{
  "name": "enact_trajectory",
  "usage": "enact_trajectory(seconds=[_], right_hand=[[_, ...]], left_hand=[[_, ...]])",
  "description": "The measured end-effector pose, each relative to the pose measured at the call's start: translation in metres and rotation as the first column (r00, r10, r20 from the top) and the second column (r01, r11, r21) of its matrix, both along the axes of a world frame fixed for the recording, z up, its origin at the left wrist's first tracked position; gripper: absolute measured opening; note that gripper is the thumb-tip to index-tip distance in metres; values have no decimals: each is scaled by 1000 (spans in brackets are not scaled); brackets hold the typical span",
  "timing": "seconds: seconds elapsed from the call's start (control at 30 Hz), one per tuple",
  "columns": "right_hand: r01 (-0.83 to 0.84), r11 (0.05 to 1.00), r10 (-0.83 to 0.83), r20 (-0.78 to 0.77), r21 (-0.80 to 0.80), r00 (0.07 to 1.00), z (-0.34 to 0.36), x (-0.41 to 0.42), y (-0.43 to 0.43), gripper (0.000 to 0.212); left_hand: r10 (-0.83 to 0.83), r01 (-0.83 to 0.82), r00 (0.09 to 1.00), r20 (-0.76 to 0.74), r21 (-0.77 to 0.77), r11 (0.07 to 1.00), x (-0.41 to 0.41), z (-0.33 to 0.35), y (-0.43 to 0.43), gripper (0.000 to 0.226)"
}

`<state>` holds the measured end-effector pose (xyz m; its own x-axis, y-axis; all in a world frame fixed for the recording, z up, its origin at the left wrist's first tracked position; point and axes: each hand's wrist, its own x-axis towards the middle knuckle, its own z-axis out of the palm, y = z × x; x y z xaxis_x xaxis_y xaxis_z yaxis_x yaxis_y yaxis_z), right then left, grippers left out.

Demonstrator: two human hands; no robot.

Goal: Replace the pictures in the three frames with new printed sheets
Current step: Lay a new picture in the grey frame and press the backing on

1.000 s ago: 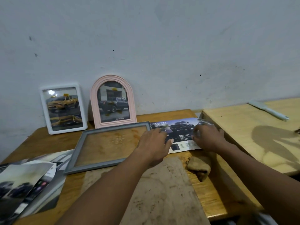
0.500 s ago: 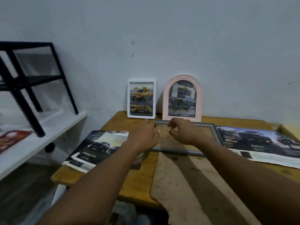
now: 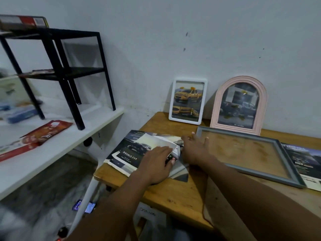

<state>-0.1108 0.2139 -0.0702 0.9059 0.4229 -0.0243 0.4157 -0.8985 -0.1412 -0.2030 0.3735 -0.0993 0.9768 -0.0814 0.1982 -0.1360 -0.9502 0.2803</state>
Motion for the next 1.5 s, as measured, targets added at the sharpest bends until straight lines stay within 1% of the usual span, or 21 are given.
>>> enact_trajectory(seconds=[0.1, 0.2, 0.3, 0.37, 0.47, 0.6, 0.7, 0.8, 0.9, 0.97, 1.03, 1.13, 1.2, 1.27, 1.33, 1.43, 1.47, 1.5], right_hand=[[9, 996, -13, 45, 91, 999, -1, -2, 8, 82], [-20, 975, -9, 127, 223, 992, 1, -8, 15, 69], [-119, 924, 30, 241, 364, 970, 6, -13, 17, 63], [-159, 887, 14, 320, 433, 947, 14, -14, 16, 57], [-174, 858, -46, 410, 483, 911, 27, -8, 9, 48], [-152, 834, -134, 461, 531, 877, 53, 2, -16, 51], [-118, 818, -178, 442, 564, 879, 80, 9, -49, 47], [-80, 808, -211, 414, 584, 885, 103, 16, -88, 46], [-26, 794, -281, 404, 607, 870, 114, 22, -128, 45], [22, 794, -329, 398, 608, 856, 114, 25, -156, 39], [76, 804, -360, 381, 590, 852, 110, 26, -186, 35], [173, 815, -394, 310, 553, 865, 96, 27, -227, 36], [230, 805, -421, 254, 547, 871, 82, 28, -248, 35], [285, 785, -448, 188, 549, 874, 66, 31, -263, 32], [323, 778, -461, 141, 539, 876, 48, 35, -270, 32], [319, 793, -432, 110, 519, 895, 23, 39, -271, 34], [325, 807, -425, 102, 493, 900, 16, 39, -269, 34], [338, 834, -421, 108, 436, 901, 10, 40, -266, 35]], left_hand=[[5, -5, 1000, 8, 13, 1000, 2, -3, 1, 55], [18, -18, 1000, -2, 30, 999, 2, -2, 0, 55], [39, -39, 999, 15, 20, 999, 2, -1, -2, 53], [44, -44, 999, 27, 9, 999, 3, -1, -2, 53], [43, -44, 998, 34, 4, 999, 2, 0, -4, 53], [42, -42, 999, 24, 24, 999, 3, 1, -6, 54], [51, -51, 999, 12, 34, 998, 4, 4, -7, 53], [62, -70, 991, 119, 62, 996, 10, 16, -14, 47], [40, -35, 980, 195, -27, 999, 25, 37, -34, 43], [0, 24, 985, 171, -142, 990, 38, 47, -52, 47], [-25, 52, 994, 109, -248, 967, 52, 53, -73, 53], [-82, 90, 996, 41, -293, 952, 69, 54, -102, 55], [-123, 119, 992, 5, -295, 948, 76, 49, -116, 51], [-132, 113, 990, -53, -273, 955, 80, 41, -124, 47], [-121, 99, 988, -94, -213, 972, 82, 34, -126, 41], [-99, 93, 994, -50, -118, 989, 83, 27, -126, 30], [-84, 80, 996, -33, -111, 991, 84, 26, -125, 28], [-61, 58, 998, -24, -109, 992, 84, 25, -124, 26]])
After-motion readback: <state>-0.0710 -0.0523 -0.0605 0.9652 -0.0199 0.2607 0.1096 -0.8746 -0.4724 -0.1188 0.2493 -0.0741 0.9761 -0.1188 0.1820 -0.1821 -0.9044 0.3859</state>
